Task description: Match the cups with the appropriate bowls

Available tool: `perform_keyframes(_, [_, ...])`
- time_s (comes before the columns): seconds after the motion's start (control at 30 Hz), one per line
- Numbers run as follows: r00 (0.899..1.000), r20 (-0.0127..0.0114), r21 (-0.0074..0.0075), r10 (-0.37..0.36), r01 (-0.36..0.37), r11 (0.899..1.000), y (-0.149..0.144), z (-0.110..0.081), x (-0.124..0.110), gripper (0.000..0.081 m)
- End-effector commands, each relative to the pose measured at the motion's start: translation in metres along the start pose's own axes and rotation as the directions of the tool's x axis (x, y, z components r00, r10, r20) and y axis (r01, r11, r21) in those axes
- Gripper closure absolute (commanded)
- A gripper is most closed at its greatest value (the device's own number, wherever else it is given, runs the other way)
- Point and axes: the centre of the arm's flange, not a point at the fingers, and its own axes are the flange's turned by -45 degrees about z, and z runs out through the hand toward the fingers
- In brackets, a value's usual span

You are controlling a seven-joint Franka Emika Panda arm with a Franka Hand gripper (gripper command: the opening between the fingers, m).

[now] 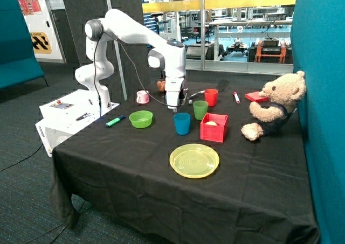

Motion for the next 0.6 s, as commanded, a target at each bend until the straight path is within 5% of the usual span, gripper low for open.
perform_keyframes(0.0, [1.0,-0.0107,-0.0053,0.005,-0.005,1.0,0.004,0.013,-0.005,0.0446])
perform_keyframes(0.57, [1.0,-0.0106,-0.0055,-0.02,0.02,1.0,0.003,0.027,0.003,0.0445])
